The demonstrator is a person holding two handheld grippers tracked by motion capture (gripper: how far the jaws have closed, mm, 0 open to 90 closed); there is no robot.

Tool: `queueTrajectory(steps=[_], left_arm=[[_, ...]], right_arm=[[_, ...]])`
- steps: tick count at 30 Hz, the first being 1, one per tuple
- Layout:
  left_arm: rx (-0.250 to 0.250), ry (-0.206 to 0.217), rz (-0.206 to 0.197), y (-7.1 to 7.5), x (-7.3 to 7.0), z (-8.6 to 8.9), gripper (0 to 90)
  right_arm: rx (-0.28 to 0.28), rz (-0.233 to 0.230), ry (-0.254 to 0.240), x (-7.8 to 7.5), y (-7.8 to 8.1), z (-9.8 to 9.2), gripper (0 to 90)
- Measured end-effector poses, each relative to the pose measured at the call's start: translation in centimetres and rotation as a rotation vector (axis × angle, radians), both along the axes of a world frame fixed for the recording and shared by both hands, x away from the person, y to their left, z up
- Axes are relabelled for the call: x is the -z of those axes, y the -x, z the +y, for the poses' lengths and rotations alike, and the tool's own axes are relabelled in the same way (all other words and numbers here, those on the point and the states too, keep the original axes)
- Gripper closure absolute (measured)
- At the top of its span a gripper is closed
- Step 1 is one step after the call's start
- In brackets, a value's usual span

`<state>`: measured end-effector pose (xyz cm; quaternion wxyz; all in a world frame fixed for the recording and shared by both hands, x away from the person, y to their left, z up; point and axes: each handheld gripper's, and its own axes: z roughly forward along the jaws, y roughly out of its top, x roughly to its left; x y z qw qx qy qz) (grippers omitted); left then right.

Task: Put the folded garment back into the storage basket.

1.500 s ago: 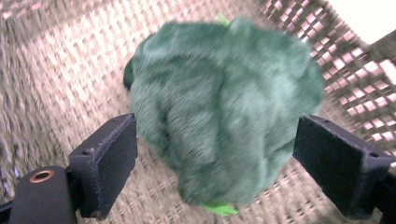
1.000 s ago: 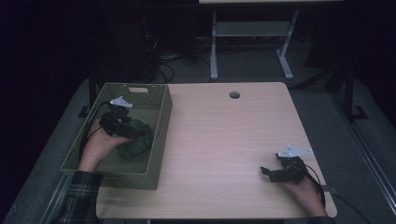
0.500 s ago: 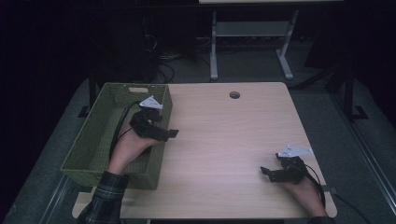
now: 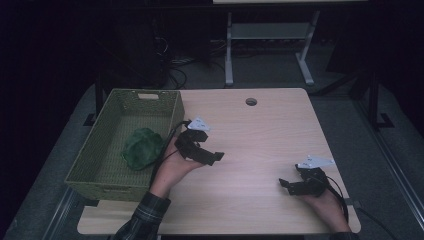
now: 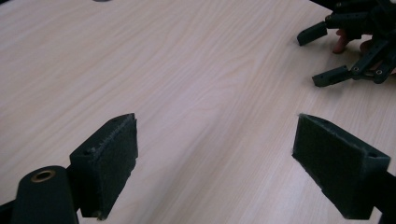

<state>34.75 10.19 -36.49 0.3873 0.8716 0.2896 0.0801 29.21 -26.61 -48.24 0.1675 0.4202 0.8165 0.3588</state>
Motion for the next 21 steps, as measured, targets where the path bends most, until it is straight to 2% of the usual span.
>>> queueTrajectory(steps=[4,8,13,21], left_arm=[[0.013,-0.023,-0.002,0.2,1.7,-1.2,13.5],[0.006,-0.032,-0.004,0.4,3.5,-1.9,13.5],[0.010,-0.079,-0.004,0.3,6.1,-2.2,13.5],[-0.008,-0.066,-0.020,0.4,9.0,-2.1,13.5]], right_arm=[[-0.001,0.002,0.000,0.0,0.0,0.0,14.1],[-0.001,0.002,0.001,0.0,0.0,0.0,14.1],[-0.001,0.002,0.000,0.0,0.0,0.0,14.1],[-0.001,0.003,0.000,0.0,0.0,0.0,14.0]])
